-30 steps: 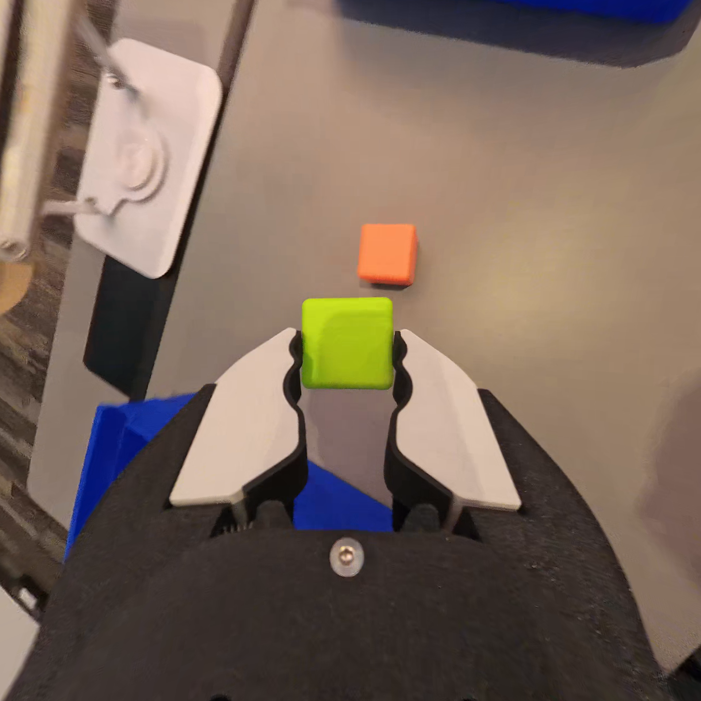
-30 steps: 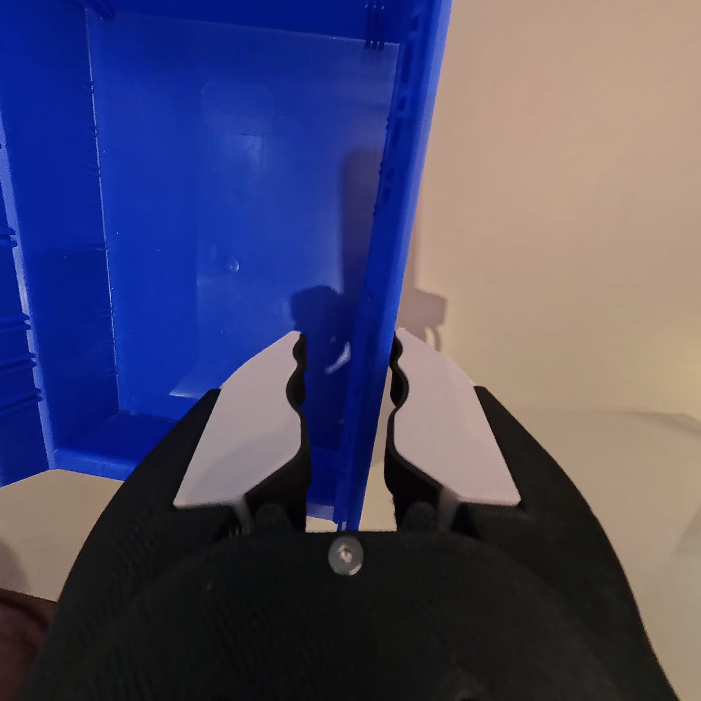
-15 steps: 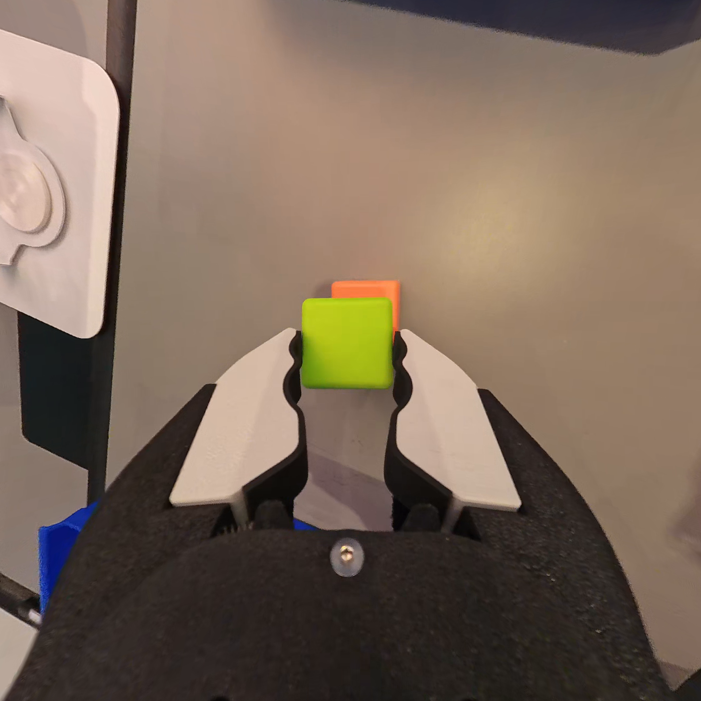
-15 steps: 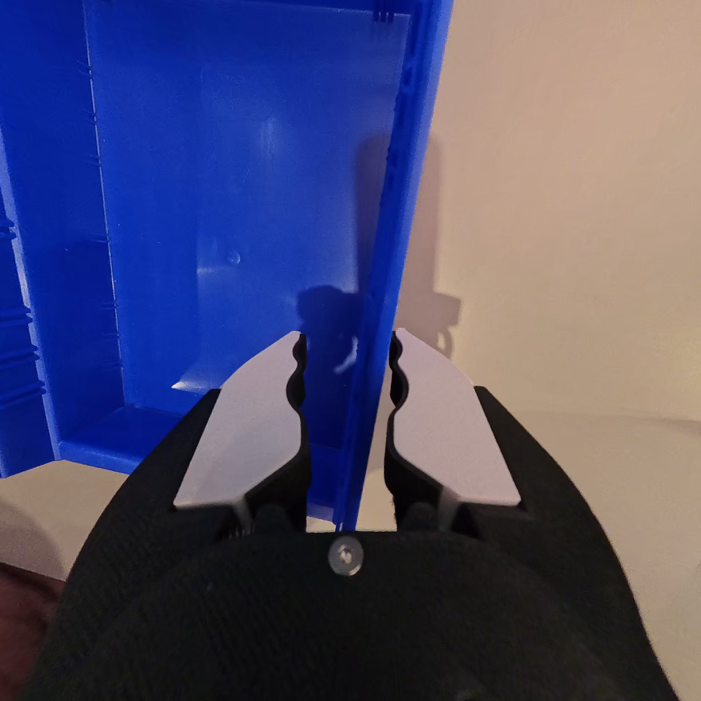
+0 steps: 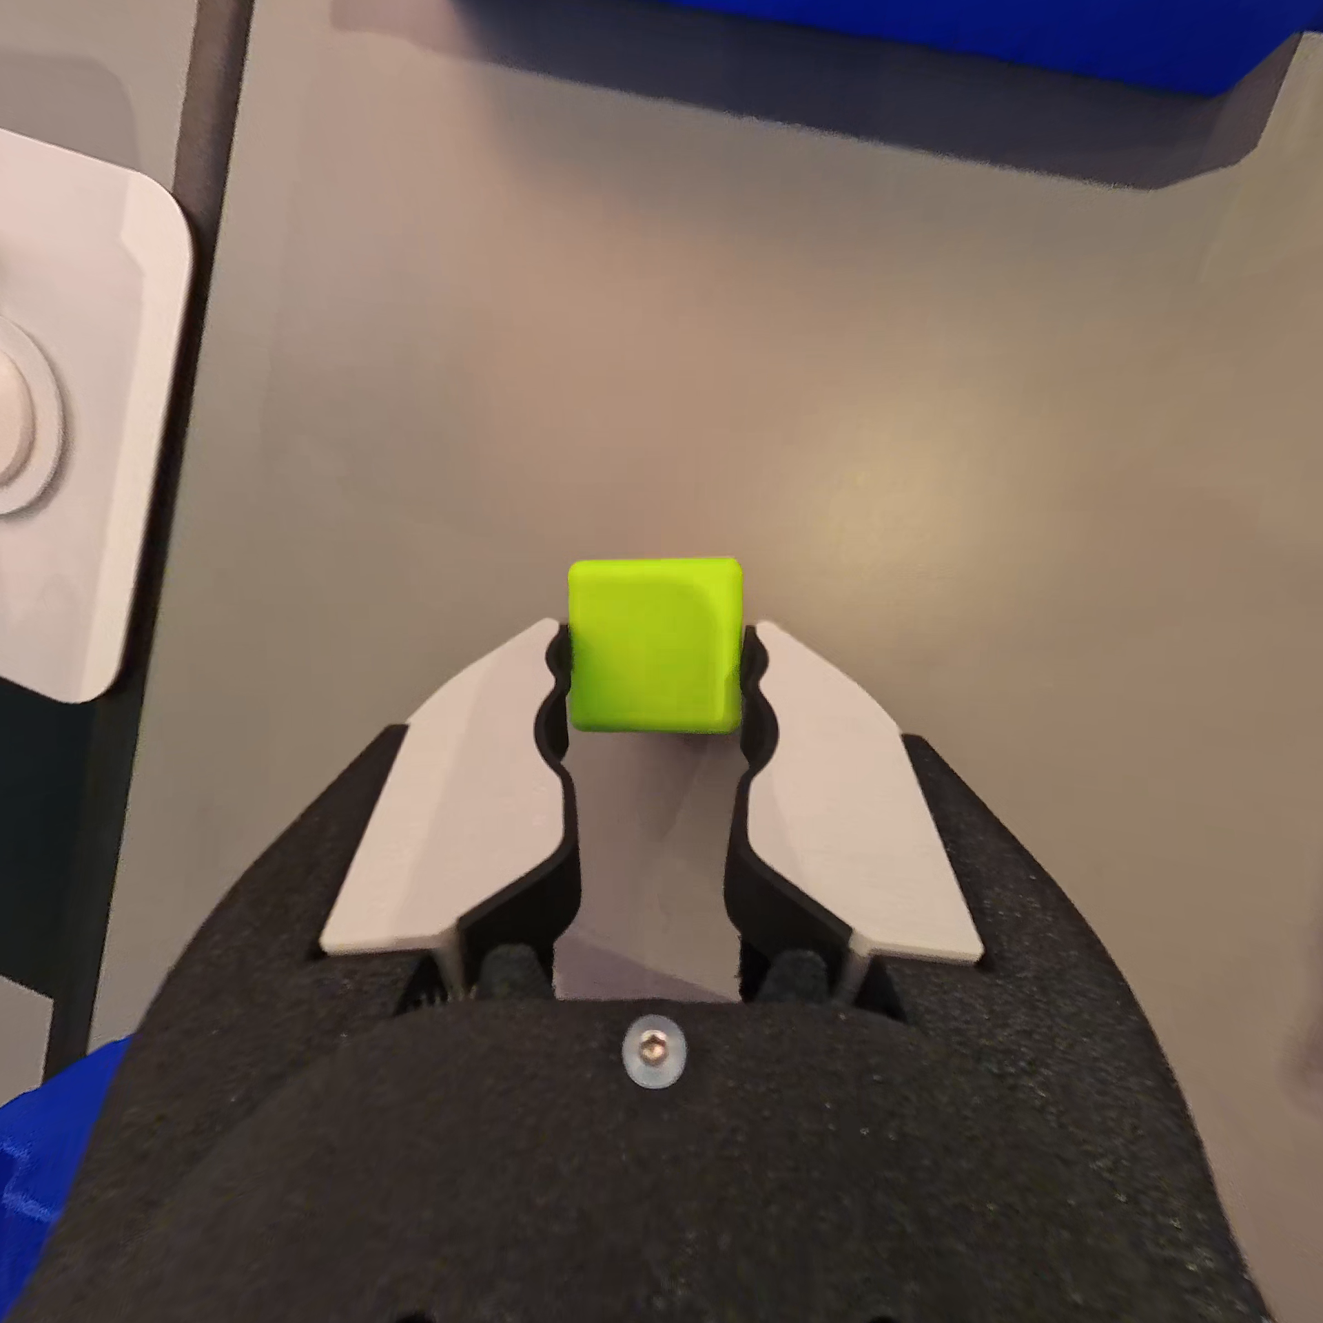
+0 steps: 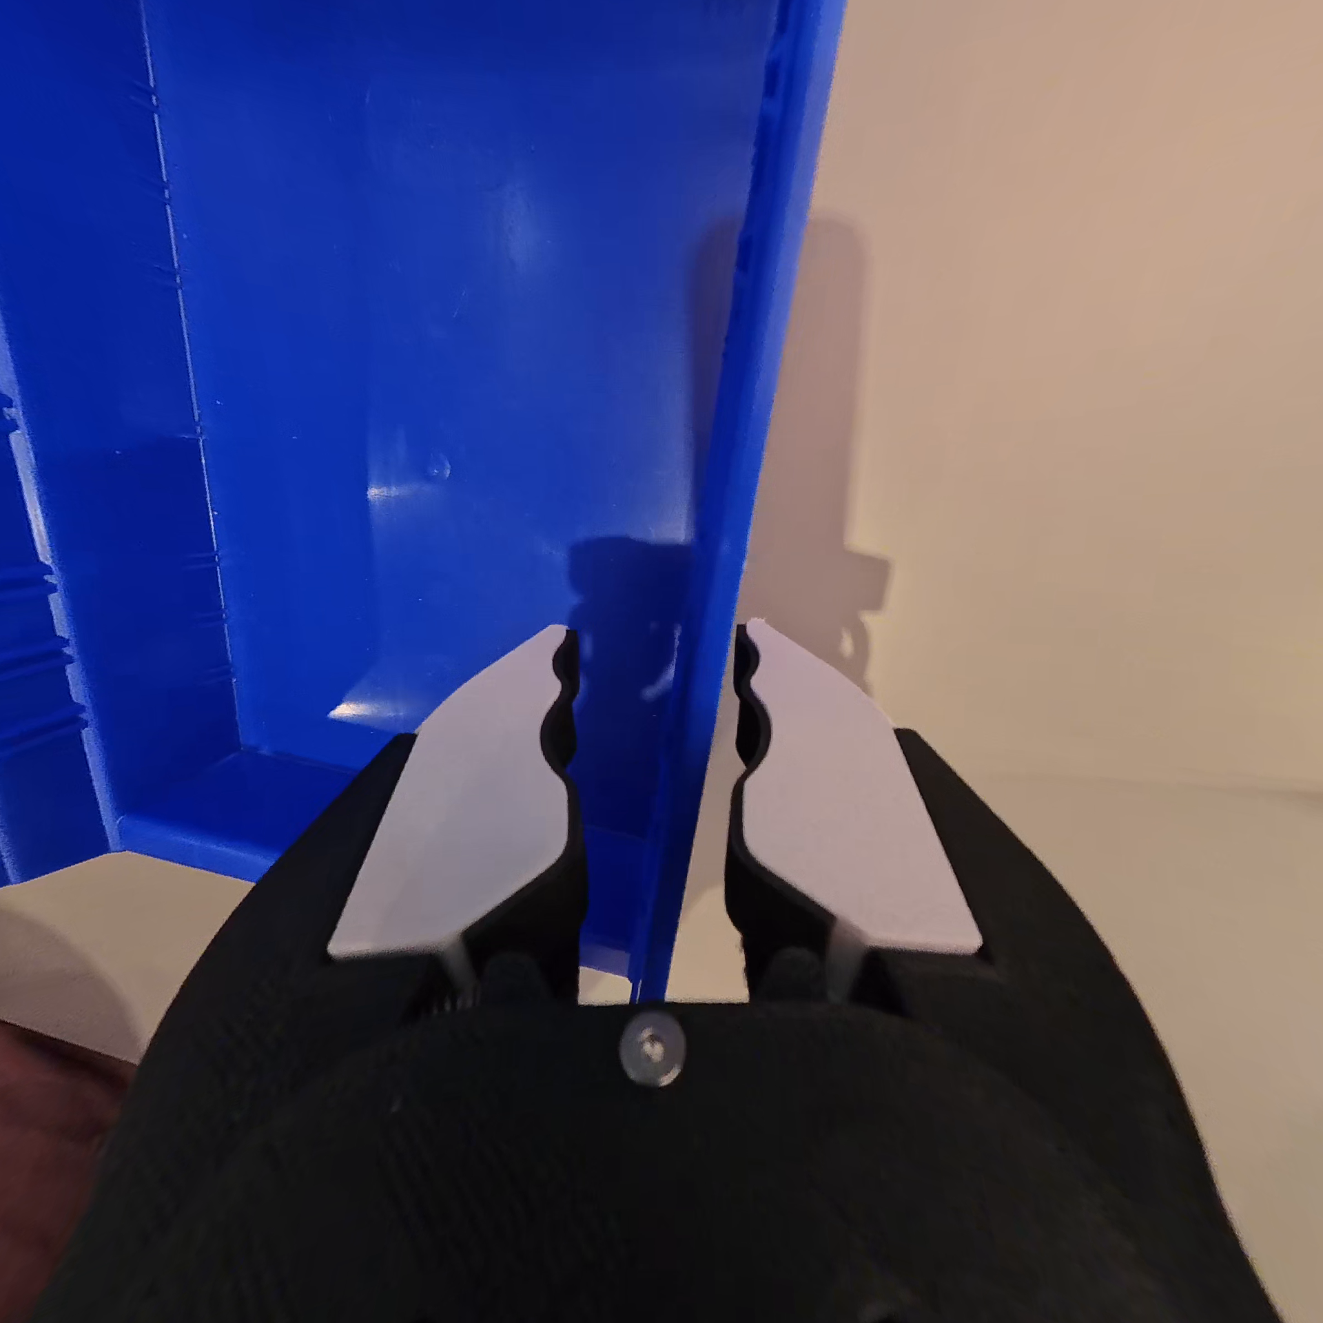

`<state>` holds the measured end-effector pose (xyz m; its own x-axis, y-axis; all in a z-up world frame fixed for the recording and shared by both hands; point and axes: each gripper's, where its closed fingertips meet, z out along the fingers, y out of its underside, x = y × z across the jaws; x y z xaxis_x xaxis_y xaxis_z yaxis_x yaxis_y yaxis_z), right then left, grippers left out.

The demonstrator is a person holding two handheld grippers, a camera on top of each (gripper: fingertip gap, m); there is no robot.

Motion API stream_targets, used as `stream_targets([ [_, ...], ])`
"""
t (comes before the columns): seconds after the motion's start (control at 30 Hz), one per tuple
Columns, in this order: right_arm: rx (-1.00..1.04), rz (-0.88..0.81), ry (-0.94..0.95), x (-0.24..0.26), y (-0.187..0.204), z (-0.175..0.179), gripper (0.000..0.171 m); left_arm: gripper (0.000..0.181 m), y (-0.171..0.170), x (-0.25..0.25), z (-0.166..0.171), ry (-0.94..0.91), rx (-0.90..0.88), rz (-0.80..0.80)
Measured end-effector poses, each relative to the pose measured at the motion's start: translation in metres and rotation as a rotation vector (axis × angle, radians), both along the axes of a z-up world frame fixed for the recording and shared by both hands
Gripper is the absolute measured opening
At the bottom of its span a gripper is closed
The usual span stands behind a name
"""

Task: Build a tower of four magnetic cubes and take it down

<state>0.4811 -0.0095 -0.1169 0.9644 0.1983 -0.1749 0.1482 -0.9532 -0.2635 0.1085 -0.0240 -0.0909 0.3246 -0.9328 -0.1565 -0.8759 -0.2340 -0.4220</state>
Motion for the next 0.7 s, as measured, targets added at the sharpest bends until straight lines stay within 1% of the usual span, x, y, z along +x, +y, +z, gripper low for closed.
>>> stream_targets([
  [0.17,-0.010,0.002,0.000,-0.001,-0.002,-0.002,0.044,0.045,0.003,0.001,0.000,-0.041,0.021,-0.007],
  [0.23,-0.011,0.003,0.002,-0.001,-0.001,-0.002,0.044,0.046,0.004,0.000,0.009,-0.073,0.038,0.009],
  [0.3,-0.010,0.002,0.001,-0.002,-0.001,-0.002,0.044,0.055,0.005,-0.001,0.034,-0.160,0.073,0.032],
  [0.37,-0.009,0.003,0.001,-0.002,-0.001,-0.002,0.044,0.059,0.012,-0.019,0.073,-0.233,0.173,0.092],
  [0.47,-0.008,0.004,0.005,-0.002,-0.002,-0.002,0.044,0.061,0.025,-0.074,0.128,-0.304,0.305,0.222],
  [0.53,-0.005,0.003,0.007,-0.002,-0.003,-0.001,0.043,0.053,0.040,-0.123,0.143,-0.254,0.392,0.287],
  [0.6,-0.001,0.004,0.013,-0.002,-0.002,0.000,0.043,0.046,0.054,-0.169,0.136,-0.145,0.408,0.294],
  [0.63,-0.001,0.004,0.014,-0.002,-0.003,0.000,0.043,0.049,0.061,-0.188,0.126,-0.097,0.389,0.289],
  [0.7,-0.004,0.001,0.009,-0.001,-0.003,0.000,0.043,0.052,0.066,-0.219,0.092,0.011,0.262,0.247],
])
